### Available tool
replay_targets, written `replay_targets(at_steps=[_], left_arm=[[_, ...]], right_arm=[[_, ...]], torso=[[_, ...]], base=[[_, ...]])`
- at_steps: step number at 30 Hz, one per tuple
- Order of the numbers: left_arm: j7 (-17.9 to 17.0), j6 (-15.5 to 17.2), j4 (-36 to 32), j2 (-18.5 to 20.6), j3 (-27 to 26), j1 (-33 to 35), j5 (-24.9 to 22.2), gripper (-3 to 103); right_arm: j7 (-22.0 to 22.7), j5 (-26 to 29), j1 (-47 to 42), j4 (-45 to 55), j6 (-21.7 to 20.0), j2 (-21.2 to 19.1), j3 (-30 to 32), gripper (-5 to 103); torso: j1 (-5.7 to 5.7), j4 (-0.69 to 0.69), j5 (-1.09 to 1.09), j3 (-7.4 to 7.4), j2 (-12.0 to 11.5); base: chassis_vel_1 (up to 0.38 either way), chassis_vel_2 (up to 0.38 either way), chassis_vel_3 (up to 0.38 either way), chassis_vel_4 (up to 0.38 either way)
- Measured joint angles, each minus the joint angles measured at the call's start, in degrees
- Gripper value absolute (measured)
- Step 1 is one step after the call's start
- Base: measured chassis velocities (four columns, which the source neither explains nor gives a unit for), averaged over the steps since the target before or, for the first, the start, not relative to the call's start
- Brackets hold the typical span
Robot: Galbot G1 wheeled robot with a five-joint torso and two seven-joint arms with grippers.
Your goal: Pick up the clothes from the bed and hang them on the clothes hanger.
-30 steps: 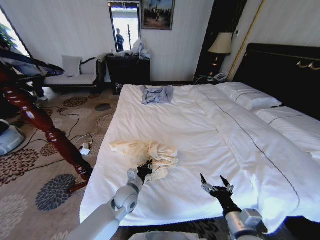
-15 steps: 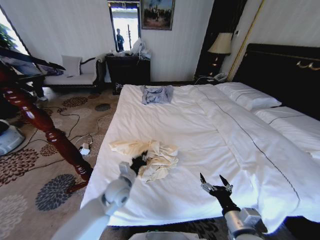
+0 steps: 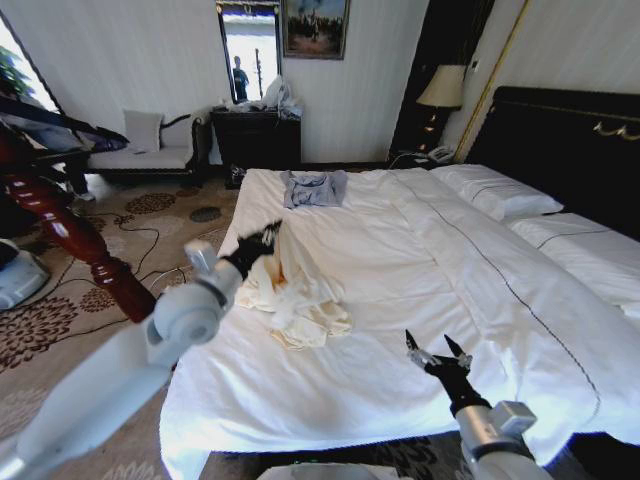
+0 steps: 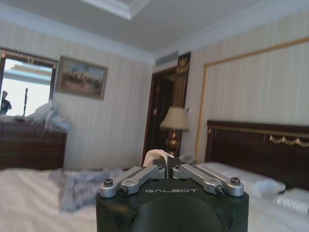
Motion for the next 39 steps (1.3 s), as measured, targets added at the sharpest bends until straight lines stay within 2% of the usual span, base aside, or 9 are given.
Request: replay_targets(at_steps=[8,12,19,22,24,28,32,36,39], left_arm=[[0.4,0.2,3.0,-1.3,4.4,-15.9,-7.8,2],[-0.4,0.2,5.9,-4.9,9.0,-29.3,-13.0,2],[-0.6,0.1,6.9,-2.6,6.9,-32.6,-17.0,2],[0.6,0.3,0.7,6.4,-2.1,-21.4,-19.2,2],[1.1,0.3,-0.5,7.9,-4.1,-19.1,-18.9,2],[3.6,-1.0,-5.5,17.8,-12.1,1.8,-12.8,2],[3.7,-1.7,-5.7,17.7,-11.9,12.2,-7.5,2],[3.8,-2.4,-4.8,16.2,-12.7,18.7,-2.4,2],[4.0,-3.2,-1.7,14.6,-13.5,23.8,2.8,2]], right_arm=[[2.3,12.3,3.7,4.0,-4.0,-2.1,5.6,100],[3.9,20.2,6.8,4.6,-6.2,-4.0,10.0,100],[4.5,22.9,7.0,4.6,-7.3,-4.3,11.0,100],[3.6,20.5,6.2,4.6,-7.3,-3.9,8.8,100],[3.5,19.9,6.2,4.6,-7.3,-3.9,8.4,100],[2.7,17.9,5.3,4.2,-7.0,-4.0,7.2,100],[2.0,16.6,3.8,4.0,-6.9,-4.6,7.4,100],[1.7,15.9,3.3,3.3,-8.2,-6.0,6.1,100],[0.5,16.4,1.8,1.5,-10.3,-10.2,4.8,100]], torso=[[0.00,0.00,0.00,0.00,0.0],[0.01,-0.02,0.02,0.00,0.0],[0.00,-0.05,0.04,0.00,0.0],[0.00,-0.01,-0.05,0.00,0.0],[0.00,-0.02,-0.08,0.00,0.0],[-0.03,0.09,-0.02,-0.03,0.0],[-0.02,-0.06,-0.03,-0.02,0.0],[-0.01,-0.02,0.03,-0.01,0.0],[-0.01,-0.03,0.01,-0.01,0.0]], base=[[0.000,0.000,0.000,0.000],[0.000,0.000,0.000,0.000],[0.000,0.000,0.000,0.000],[0.000,0.000,0.000,0.000],[0.000,0.000,0.000,0.000],[0.000,0.000,0.000,0.000],[0.000,0.000,0.000,0.000],[0.000,0.000,0.000,0.000],[0.000,0.000,0.000,0.000]])
